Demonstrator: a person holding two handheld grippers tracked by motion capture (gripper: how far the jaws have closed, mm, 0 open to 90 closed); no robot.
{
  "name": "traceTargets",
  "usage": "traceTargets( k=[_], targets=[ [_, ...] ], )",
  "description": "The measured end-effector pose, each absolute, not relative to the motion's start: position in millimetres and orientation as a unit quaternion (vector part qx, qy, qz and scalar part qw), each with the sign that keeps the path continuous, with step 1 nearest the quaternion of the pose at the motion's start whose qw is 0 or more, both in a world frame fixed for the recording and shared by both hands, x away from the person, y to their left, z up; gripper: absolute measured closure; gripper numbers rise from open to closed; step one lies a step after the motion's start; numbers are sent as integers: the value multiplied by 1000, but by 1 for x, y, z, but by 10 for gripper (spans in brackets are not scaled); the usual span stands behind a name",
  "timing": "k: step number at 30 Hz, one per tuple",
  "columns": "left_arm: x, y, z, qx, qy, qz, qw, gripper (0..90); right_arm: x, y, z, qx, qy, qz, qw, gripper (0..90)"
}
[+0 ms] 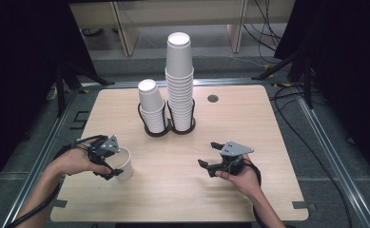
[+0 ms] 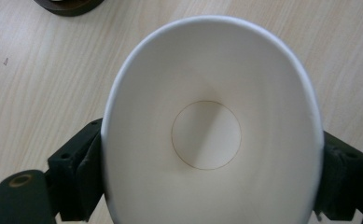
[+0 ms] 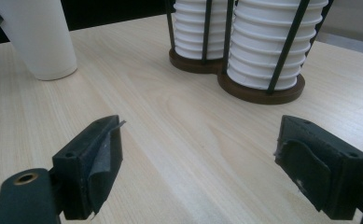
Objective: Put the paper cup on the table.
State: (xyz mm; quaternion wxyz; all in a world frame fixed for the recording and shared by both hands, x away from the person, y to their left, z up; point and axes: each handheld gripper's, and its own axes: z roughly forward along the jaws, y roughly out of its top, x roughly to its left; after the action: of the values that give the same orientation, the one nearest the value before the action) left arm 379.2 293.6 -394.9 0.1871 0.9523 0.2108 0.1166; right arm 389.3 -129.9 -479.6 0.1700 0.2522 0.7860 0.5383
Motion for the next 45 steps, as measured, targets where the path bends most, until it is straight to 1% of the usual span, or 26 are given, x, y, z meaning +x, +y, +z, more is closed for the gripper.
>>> traceTargets(
  k=[5, 7, 9, 11, 14, 19, 23, 24, 27, 34, 36, 39, 41, 42, 45],
  targets=[
    [380, 294, -397, 949, 218, 116, 198, 121, 389, -129, -480, 252, 785, 539, 171, 154],
    [381, 295, -398, 948, 215, 117, 203, 113, 388, -129, -480, 253, 786, 539, 164, 154],
    [382, 296, -399, 945, 221, 115, 212, 106, 389, -130, -480, 251, 786, 538, 171, 154],
    [382, 297, -399, 947, 214, 115, 209, 96, 389, -130, -480, 252, 786, 539, 170, 154],
    [381, 297, -402, 943, 219, 112, 223, 77, 389, -129, -480, 249, 787, 538, 170, 154],
    [380, 296, -404, 944, 215, 112, 225, 5, 388, -129, -480, 255, 788, 537, 161, 154],
    [378, 297, -402, 941, 212, 116, 237, 0, 390, -128, -481, 243, 789, 536, 174, 154],
    [377, 298, -401, 939, 214, 119, 242, 0, 388, -128, -481, 252, 790, 535, 163, 154],
    [376, 300, -398, 939, 200, 129, 247, 0, 389, -128, -480, 249, 790, 534, 169, 154],
    [366, 308, -394, 900, 213, 179, 336, 0, 388, -128, -480, 250, 789, 537, 167, 154],
    [361, 310, -394, 888, 219, 185, 358, 0, 388, -128, -480, 251, 789, 536, 167, 154],
    [352, 315, -392, 874, 223, 211, 378, 0, 388, -129, -480, 251, 787, 537, 174, 154],
    [347, 317, -393, 854, 237, 225, 406, 0, 388, -129, -480, 253, 787, 537, 167, 154],
    [344, 318, -394, 846, 244, 231, 414, 0, 388, -129, -480, 250, 787, 536, 173, 154],
    [335, 322, -398, 828, 255, 246, 435, 0, 388, -130, -479, 252, 790, 534, 165, 154]
  ],
)
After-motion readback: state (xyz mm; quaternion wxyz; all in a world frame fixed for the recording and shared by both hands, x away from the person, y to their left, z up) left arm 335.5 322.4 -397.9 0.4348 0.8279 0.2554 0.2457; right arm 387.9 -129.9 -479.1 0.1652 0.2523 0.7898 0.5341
